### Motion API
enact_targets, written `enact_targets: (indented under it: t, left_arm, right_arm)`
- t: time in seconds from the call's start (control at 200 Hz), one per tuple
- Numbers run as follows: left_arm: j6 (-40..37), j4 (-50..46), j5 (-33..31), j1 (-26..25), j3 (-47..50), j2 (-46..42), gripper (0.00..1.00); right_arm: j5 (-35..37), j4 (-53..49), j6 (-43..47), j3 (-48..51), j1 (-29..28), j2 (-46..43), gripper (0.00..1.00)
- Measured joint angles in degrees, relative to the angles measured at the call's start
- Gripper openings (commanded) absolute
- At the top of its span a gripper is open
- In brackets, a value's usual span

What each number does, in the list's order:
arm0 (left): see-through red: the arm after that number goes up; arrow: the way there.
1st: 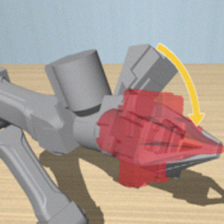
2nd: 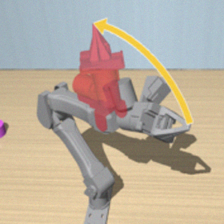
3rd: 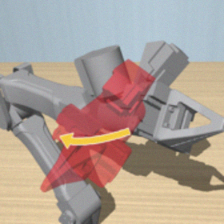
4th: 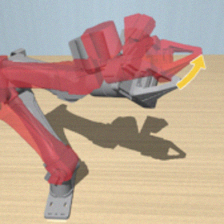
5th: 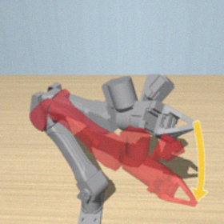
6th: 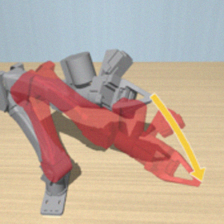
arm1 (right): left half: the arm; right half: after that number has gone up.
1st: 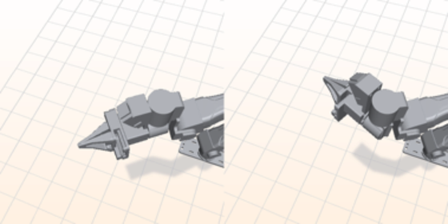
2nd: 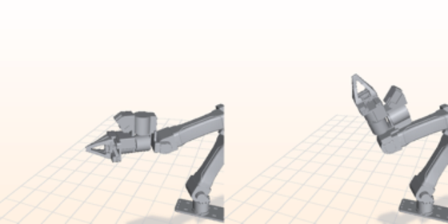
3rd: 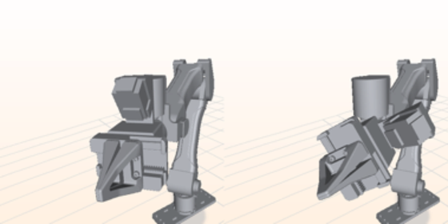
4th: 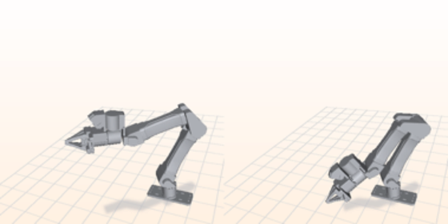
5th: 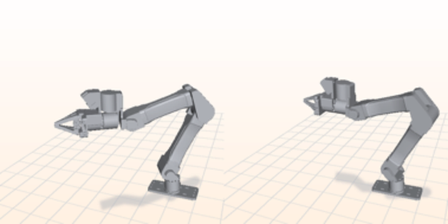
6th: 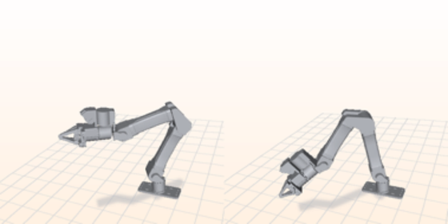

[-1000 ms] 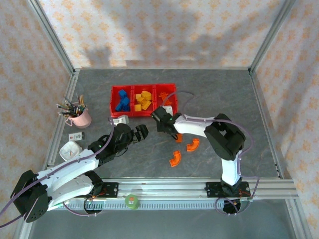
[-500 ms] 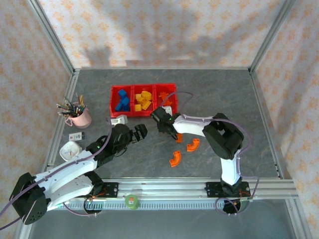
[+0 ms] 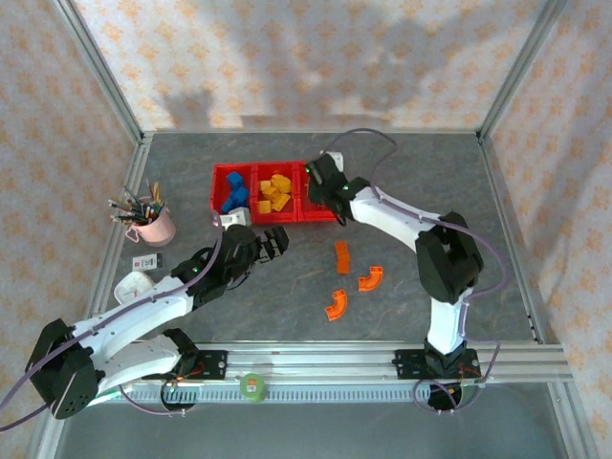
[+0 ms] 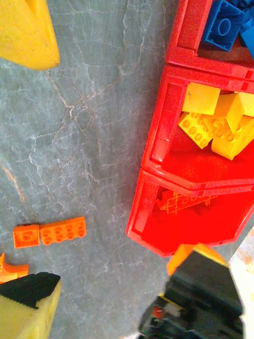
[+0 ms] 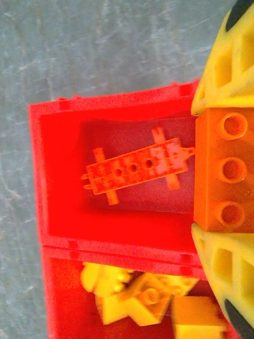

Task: Sort the legos into containers by color
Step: Place the lego in the container.

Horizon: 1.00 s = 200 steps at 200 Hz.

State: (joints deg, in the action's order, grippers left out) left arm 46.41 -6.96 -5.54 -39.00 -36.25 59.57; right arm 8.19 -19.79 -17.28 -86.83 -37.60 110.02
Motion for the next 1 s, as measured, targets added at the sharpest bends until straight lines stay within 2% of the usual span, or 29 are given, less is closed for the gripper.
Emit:
enact_targets:
  t: [0.18,0.285,0.601,0.741,1.001]
  left_arm:
    - [-0.52,0.07,-1.14,0.00,-1.68,2.73,0.99]
    - [-1.07,0.17,-1.18,0.00,-2.38,3.32,0.99]
    - [-1.53,-0.02,-1.36,0.04,-3.87,3.48,0.99]
    - [-1.55,-0.07,-1.33,0.04,-4.20,3.39,0.99]
    - [-1.66,-1.05,-0.68,0.00,-4.09,1.62,0.99]
  right_arm:
    - [0.52,-1.01,1.53,-8.81,0.98,8.72,0.45]
    - [0.87,-2.36,2.21,-12.04,1.64,12.35,0.53]
    - [0.70,-4.04,3.02,-14.05,2.40,13.25,0.62]
    - [-0.35,-4.07,2.99,-11.26,2.40,10.47,0.64]
    - [-2.82,-2.97,1.53,2.89,2.08,-3.78,0.70]
